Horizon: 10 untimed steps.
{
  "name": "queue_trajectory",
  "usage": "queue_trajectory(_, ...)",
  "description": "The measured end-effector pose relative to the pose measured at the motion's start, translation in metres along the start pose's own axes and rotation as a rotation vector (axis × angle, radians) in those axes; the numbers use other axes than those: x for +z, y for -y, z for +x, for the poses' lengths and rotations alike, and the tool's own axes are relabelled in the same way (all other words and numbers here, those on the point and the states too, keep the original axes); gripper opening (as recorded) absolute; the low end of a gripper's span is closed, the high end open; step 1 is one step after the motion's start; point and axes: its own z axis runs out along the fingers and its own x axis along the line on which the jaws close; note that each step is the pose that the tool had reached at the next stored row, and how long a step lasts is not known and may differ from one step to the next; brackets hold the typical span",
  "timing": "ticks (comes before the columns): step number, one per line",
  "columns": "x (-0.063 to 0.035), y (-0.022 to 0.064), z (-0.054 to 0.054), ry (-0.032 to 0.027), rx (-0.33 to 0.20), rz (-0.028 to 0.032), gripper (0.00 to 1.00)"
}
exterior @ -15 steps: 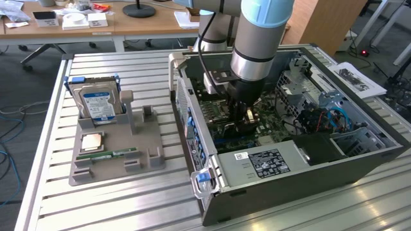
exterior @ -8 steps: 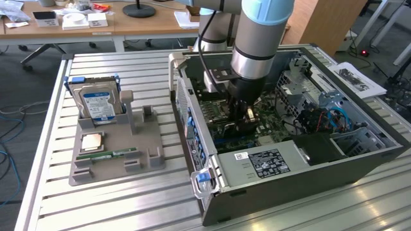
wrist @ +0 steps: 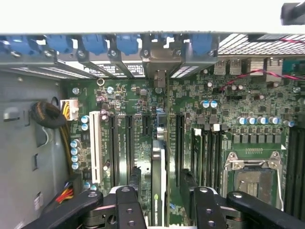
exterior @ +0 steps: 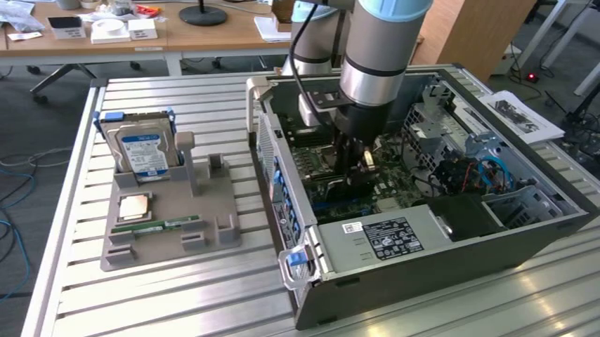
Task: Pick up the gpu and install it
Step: 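Insert the gpu into the slot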
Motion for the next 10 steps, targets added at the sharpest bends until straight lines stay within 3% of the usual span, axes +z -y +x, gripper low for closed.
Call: queue_trajectory(10, -0.0329, 0.0012, 0.000, 0.0002, 0.000, 0.0001, 0.46)
